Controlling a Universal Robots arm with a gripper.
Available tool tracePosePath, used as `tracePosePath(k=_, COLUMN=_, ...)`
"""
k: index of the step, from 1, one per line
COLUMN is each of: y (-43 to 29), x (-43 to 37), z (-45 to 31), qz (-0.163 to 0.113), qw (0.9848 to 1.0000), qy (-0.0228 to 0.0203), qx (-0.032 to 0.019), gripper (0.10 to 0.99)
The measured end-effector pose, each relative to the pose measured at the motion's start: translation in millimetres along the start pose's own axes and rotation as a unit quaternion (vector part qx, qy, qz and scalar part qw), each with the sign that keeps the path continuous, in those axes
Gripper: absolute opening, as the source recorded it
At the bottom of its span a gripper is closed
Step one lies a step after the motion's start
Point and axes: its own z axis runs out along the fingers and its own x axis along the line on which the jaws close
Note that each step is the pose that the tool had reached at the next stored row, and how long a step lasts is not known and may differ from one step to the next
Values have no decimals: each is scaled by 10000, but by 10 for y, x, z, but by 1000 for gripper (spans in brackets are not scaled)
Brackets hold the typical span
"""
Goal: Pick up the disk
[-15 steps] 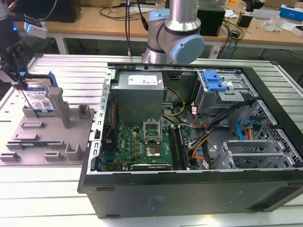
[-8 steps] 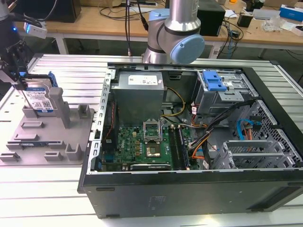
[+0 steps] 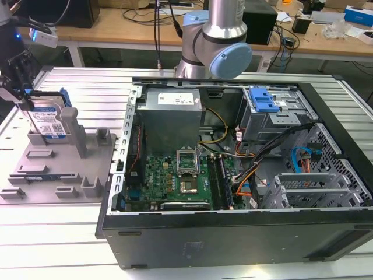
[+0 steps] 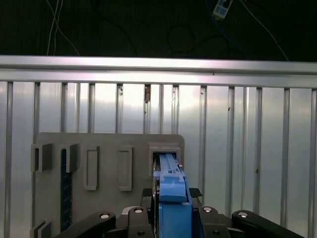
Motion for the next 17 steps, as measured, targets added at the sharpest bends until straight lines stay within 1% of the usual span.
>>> tracePosePath(k=7, y=0, x=8, z=1, qz=0, qw=10000, qy=-2, qx=1, gripper=369)
tracePosePath(k=15, y=1, x=22, z=-3, qz=-1, qw=10000, qy=-48, qx=3, gripper=369)
tracePosePath(k=17, y=1, x=24, z=-7, qz=-1, qw=10000, qy=-55, qx=4, gripper=369)
